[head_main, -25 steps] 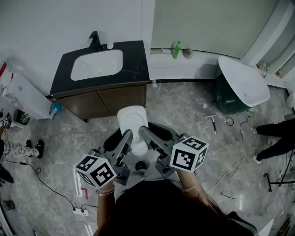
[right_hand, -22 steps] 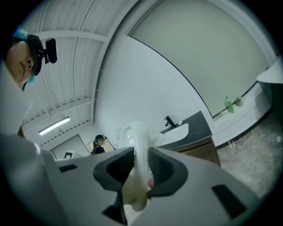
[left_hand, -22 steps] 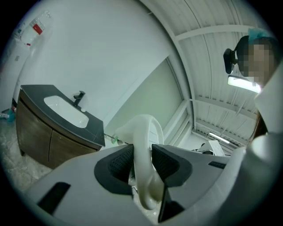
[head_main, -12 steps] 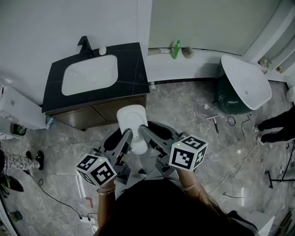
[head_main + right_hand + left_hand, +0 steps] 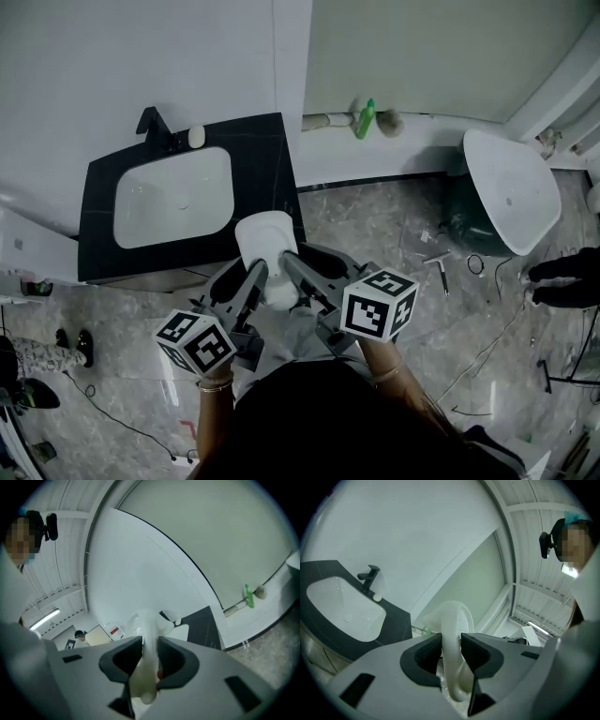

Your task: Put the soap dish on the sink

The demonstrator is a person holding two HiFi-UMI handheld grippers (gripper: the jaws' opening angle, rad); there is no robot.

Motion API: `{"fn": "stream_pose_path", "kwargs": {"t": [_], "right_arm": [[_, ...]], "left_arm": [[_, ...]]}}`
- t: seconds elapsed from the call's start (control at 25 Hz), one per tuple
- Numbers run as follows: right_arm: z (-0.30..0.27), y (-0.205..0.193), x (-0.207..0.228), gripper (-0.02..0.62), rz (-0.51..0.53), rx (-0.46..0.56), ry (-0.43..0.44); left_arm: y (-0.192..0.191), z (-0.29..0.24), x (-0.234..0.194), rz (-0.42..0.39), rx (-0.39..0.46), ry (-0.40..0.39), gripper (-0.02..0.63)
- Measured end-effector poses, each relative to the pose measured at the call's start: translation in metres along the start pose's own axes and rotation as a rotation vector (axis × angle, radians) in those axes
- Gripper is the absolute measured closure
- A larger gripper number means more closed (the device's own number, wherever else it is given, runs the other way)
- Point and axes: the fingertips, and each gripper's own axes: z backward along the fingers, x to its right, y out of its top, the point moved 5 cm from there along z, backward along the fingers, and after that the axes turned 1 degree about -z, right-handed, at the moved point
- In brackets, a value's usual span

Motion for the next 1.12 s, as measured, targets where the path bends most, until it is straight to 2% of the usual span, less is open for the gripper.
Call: {"fn": "stream_pose_path", "kwargs": {"t": [0.28,0.6,0.88,1.12], "right_arm": [[-0.053,0.038,0.054,0.486,0.015,-0.082,-0.045],[-0.115,0.04,0.102,0.486,-0.032,-0.141,-0.134],[-0.174,0.02,0.142,0.486,-0.061,-0.217,-0.196],[-0.211,-0.004,0.18,0.486,-0.078,-0.296,-0.244]], "left_arm": [[0.023,-0.064,-0.048,0.019,-0.053,0.024,0.479],[0.029,-0.109,-0.118,0.074,-0.145,0.023,0.479],[0.017,-0.132,-0.189,0.16,-0.226,0.063,0.479],[-0.006,-0.154,-0.239,0.203,-0.337,0.099,0.477]]}}
